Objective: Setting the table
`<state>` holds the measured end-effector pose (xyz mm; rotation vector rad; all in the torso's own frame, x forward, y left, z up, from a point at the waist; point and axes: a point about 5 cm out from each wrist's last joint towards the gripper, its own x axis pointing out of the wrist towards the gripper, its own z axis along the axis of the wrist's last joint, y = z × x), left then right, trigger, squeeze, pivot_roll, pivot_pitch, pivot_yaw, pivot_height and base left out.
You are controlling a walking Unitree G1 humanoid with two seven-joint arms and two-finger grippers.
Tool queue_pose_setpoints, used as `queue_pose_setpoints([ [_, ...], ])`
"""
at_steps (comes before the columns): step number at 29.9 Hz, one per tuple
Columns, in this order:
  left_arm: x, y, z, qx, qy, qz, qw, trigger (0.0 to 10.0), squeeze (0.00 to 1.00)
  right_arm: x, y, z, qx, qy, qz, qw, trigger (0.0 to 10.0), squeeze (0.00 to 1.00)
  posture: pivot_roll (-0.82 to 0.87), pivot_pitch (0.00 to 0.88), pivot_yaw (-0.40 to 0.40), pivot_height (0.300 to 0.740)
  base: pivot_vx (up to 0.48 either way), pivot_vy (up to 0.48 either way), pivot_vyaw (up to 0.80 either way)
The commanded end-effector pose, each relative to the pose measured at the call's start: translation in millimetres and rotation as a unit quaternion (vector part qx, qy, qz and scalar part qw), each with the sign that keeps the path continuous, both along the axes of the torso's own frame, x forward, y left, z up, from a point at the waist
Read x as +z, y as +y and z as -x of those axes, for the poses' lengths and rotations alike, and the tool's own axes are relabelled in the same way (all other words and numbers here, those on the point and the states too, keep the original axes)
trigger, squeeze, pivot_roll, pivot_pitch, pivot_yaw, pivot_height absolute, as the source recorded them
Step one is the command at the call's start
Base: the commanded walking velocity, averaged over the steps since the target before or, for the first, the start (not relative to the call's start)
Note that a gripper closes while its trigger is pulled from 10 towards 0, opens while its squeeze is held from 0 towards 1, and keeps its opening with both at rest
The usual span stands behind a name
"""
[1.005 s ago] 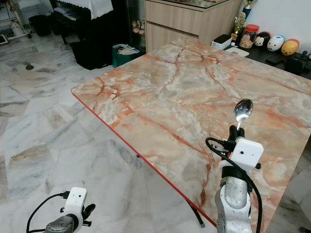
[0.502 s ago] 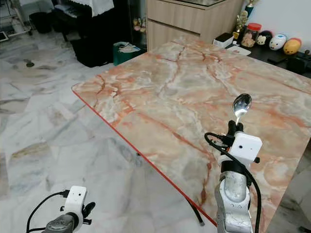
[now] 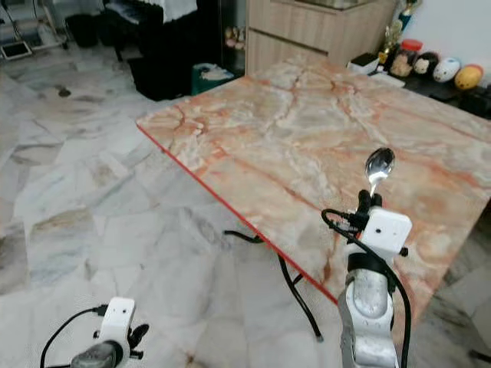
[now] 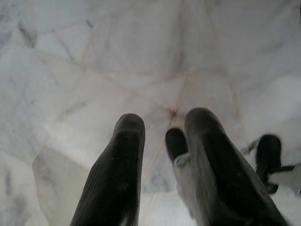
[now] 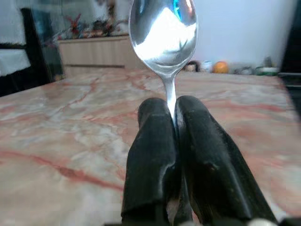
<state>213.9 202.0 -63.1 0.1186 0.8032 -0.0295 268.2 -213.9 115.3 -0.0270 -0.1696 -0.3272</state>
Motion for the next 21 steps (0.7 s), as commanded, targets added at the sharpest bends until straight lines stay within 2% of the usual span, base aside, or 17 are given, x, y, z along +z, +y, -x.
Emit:
queue_pose_setpoints([
  [1, -3.4, 0.2, 5.2, 0.01, 0.012, 0.006, 1.0, 10.0, 0.0, 0.6, -0.2, -2.5, 0.002, 0.0, -0.001, 1.0, 10.0, 0.0, 0.01, 0.0, -0.003, 0.74, -0.341, 0.0, 0.0],
  [9, -3.7, 4.1, 7.1, 0.012, 0.014, 0.004, 1.0, 10.0, 0.0, 0.7, 0.8, -3.5, 0.005, 0.0, -0.002, 1.0, 10.0, 0.0, 0.01, 0.0, -0.005, 0.74, -0.331, 0.0, 0.0],
  [15, -3.9, 5.9, 8.0, 0.011, 0.015, 0.001, 1.0, 10.0, 0.0, 2.2, 1.3, -4.7, 0.007, -0.004, -0.003, 1.0, 10.0, 0.0, 0.01, 0.0, -0.007, 0.74, 0.0, 0.0, 0.0],
  [21, -3.2, 0.9, 5.3, 0.008, 0.01, 0.004, 1.0, 10.0, 0.0, 3.8, 0.8, -5.7, 0.007, -0.008, -0.006, 1.0, 10.0, 0.0, 0.01, 0.0, -0.008, 0.74, 0.0, 0.0, 0.0],
])
